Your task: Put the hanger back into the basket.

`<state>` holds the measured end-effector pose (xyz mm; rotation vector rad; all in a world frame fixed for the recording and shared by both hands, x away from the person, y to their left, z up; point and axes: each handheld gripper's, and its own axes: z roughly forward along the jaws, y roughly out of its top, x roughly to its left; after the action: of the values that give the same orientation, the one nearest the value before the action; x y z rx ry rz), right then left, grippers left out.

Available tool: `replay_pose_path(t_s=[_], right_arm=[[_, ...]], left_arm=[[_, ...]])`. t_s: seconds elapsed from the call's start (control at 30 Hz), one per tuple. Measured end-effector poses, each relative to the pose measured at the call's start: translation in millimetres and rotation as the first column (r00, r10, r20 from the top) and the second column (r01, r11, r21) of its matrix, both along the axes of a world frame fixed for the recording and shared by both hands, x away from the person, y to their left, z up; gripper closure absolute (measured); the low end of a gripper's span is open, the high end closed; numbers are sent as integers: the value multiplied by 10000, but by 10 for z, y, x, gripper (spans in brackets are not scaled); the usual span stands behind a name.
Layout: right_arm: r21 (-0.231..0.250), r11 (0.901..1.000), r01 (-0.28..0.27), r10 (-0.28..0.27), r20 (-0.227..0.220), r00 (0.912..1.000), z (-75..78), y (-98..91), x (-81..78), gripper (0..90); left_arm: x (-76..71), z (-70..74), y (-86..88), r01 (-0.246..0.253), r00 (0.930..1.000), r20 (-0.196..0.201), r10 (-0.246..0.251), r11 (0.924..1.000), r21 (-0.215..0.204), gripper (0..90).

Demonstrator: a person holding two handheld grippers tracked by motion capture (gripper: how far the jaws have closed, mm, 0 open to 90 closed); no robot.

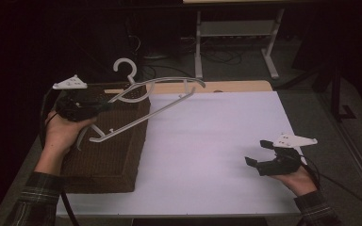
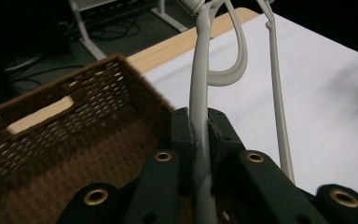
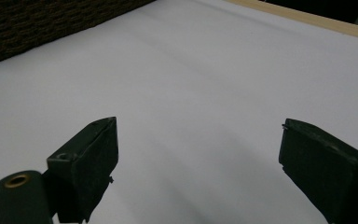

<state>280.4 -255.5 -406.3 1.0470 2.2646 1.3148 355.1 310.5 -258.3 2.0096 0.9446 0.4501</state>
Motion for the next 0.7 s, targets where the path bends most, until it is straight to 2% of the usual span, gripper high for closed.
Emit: replay_pose_path(t_s=[0.23,0.4,0.7], right_arm=[[-7,10000,64,-64,-26,10000,-5,-2,7,110],[-83,9999,70,-72,-157,9999,-14,10,13,53],[-282,9996,94,-100,-211,9997,-20,24,26,9]], left_arm=[[-75,-9,311,-630,9980,29,630,9980,-39,832],[-117,-63,506,-1058,9944,-73,1057,9944,-83,831],[-193,-188,847,-1937,9808,-247,1934,9810,-94,832]])
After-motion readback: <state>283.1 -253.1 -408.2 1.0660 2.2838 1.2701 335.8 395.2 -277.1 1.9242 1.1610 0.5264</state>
